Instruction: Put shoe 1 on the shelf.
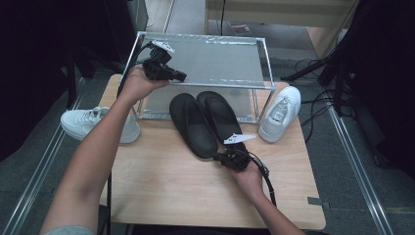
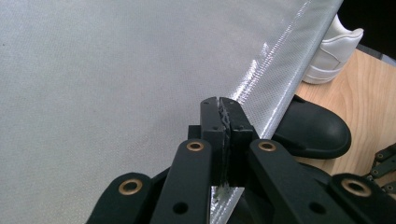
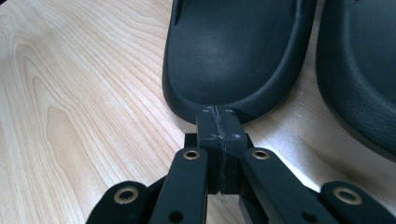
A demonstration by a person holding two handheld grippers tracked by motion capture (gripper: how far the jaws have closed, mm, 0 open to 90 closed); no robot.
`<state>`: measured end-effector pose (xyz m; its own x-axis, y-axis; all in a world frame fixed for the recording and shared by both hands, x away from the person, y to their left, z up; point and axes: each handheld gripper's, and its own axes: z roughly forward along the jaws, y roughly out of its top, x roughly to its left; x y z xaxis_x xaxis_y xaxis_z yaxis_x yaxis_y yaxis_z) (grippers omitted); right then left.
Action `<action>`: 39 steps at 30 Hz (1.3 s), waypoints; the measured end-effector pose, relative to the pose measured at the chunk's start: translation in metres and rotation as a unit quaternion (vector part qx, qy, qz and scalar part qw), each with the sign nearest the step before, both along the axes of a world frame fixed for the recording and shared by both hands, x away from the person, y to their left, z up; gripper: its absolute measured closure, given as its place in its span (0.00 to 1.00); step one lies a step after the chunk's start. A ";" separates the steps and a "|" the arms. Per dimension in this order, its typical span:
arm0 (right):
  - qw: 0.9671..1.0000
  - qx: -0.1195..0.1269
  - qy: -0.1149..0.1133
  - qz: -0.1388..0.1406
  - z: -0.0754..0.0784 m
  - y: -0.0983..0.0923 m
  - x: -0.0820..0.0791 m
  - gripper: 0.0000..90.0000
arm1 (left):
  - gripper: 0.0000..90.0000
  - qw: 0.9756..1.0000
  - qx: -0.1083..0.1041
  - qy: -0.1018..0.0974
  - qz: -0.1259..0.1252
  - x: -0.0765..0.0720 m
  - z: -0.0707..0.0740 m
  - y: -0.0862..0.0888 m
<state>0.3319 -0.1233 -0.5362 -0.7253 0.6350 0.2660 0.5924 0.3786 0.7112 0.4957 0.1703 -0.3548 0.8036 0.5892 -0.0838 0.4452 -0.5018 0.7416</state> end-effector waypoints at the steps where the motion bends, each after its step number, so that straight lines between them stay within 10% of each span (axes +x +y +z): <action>1: 1.000 0.000 0.000 0.000 0.000 0.001 0.000 1.00 | 1.00 1.000 -0.002 0.001 0.001 0.000 0.000 0.000; 39: 0.999 0.015 -0.027 -0.014 0.007 0.080 0.037 1.00 | 0.99 1.000 -0.018 0.009 0.003 0.001 -0.003 0.003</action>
